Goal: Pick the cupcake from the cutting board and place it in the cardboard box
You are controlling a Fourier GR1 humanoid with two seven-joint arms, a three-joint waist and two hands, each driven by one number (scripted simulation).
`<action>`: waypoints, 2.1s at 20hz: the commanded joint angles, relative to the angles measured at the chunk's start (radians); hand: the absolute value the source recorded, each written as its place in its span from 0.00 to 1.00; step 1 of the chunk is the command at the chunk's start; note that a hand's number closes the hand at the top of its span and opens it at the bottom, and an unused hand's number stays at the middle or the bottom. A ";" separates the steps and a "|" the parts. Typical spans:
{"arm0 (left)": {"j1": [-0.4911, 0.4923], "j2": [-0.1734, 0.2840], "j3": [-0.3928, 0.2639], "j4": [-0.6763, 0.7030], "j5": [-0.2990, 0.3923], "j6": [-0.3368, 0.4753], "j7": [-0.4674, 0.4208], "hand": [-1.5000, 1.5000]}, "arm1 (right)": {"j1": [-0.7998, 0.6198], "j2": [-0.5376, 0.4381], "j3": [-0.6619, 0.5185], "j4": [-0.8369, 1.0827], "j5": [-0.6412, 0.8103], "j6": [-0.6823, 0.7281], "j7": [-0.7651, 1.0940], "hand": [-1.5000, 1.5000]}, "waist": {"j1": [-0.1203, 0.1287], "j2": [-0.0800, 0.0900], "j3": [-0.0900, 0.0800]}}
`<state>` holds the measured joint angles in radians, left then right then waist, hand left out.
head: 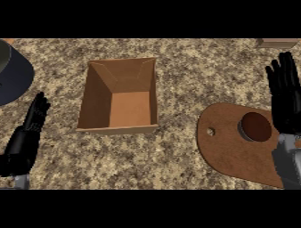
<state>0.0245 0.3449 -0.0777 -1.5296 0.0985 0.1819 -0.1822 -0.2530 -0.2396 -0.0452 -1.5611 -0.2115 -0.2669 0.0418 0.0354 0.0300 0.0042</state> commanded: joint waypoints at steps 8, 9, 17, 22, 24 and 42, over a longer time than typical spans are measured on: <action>-0.011 0.044 0.004 0.054 -0.066 0.022 0.128 0.50 | 0.023 -0.259 -0.114 0.236 0.407 -0.287 0.033 1.00 | -0.044 0.000 -0.017; -0.015 0.031 -0.011 0.072 -0.072 0.022 0.143 0.50 | -0.009 -0.123 -0.180 0.219 0.358 -0.444 0.046 1.00 | -0.048 -0.017 -0.008; -0.053 0.009 -0.018 0.027 -0.113 0.031 0.262 0.50 | 0.077 -0.067 -0.059 0.103 0.501 -0.491 0.086 0.00 | -0.040 -0.032 -0.006; -0.044 0.013 -0.023 0.030 -0.122 0.034 0.264 0.50 | 0.185 -0.263 0.005 0.081 0.615 -0.272 0.326 0.00 | -0.054 -0.033 -0.010; -0.033 -0.002 -0.039 0.022 -0.129 0.035 0.235 0.50 | 0.149 -0.312 0.059 0.032 0.644 -0.157 0.466 0.00 | -0.043 -0.035 -0.012; 0.004 -0.001 -0.011 -0.064 -0.131 -0.019 0.308 0.50 | -0.006 -0.271 0.234 -0.134 0.585 0.341 1.139 0.00 | -0.027 -0.031 -0.004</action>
<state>-0.0097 0.3339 -0.0977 -1.5223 -0.0437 0.1912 0.0900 -0.2271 -0.5580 0.1759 -1.7197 0.3291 0.0606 1.0604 0.0039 -0.0014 -0.0015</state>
